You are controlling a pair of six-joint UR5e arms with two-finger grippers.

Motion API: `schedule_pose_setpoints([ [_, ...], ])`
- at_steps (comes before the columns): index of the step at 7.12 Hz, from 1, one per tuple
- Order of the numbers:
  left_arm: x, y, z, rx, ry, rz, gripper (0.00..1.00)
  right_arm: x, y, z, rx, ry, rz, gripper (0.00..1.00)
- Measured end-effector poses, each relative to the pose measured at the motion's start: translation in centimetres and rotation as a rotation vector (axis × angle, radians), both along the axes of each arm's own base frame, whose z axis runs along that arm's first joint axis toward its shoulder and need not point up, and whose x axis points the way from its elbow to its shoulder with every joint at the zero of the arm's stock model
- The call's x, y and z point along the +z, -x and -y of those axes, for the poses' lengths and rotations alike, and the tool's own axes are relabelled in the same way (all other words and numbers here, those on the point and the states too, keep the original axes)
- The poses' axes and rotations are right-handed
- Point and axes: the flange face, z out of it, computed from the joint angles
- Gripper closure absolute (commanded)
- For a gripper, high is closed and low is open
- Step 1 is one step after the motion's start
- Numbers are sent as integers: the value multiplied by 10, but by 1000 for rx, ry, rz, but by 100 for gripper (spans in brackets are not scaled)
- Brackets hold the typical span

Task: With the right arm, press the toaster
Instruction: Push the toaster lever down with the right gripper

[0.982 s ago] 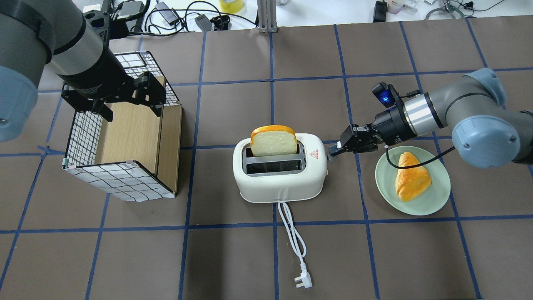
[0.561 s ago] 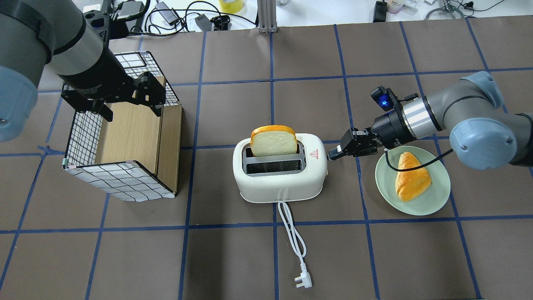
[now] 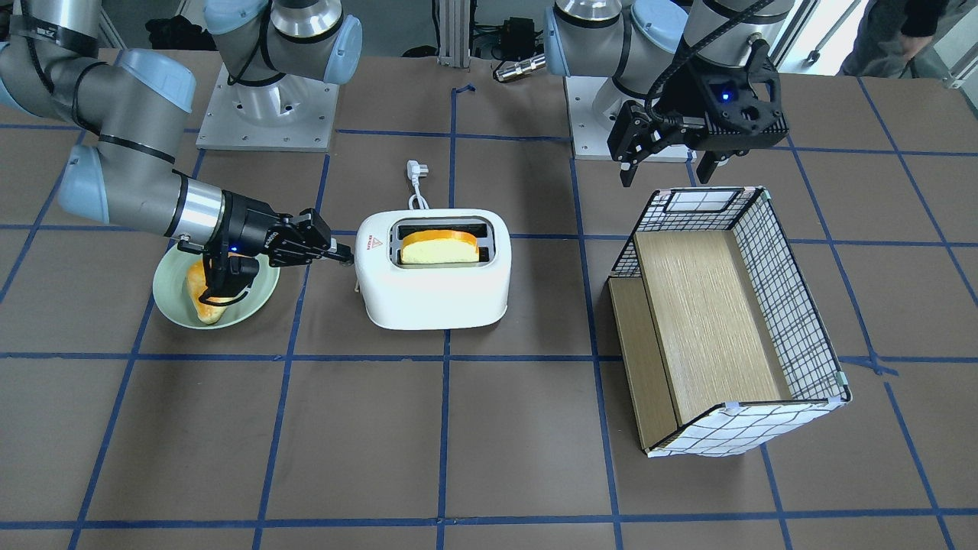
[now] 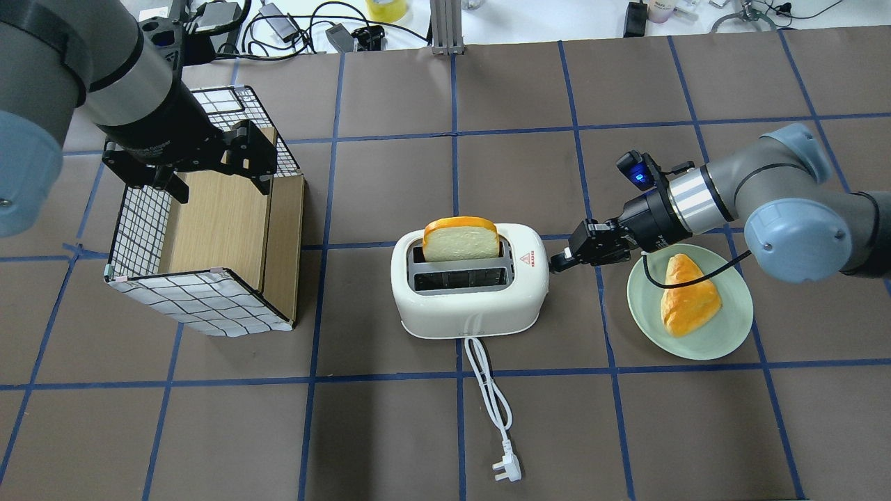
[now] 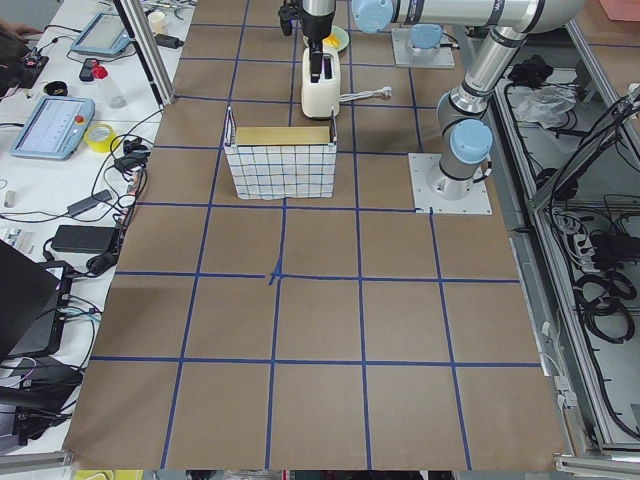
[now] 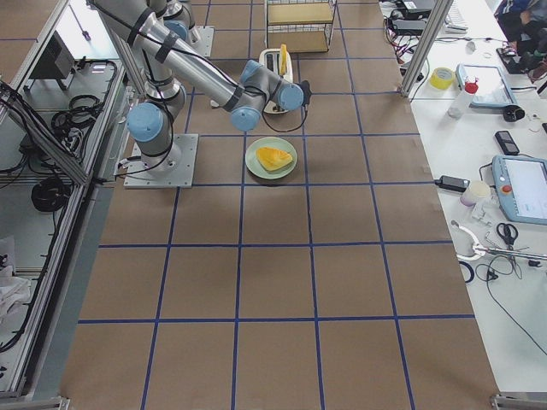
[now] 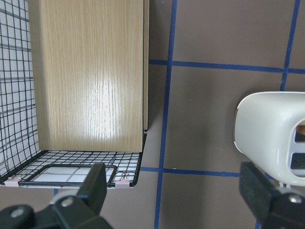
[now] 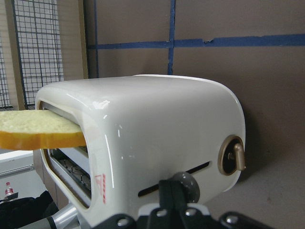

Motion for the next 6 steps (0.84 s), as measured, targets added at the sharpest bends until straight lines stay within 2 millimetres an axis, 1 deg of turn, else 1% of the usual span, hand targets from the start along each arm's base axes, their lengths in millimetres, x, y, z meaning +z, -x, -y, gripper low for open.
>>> schedule_pose_setpoints([
  [2,0,0,0,0,0,0,0,-7,0,-1,1,11,-3,100],
  [4,0,0,0,0,0,0,0,-19,0,-4,5,21,-16,100],
  [6,0,0,0,0,0,0,0,-25,0,-5,8,25,-24,100],
])
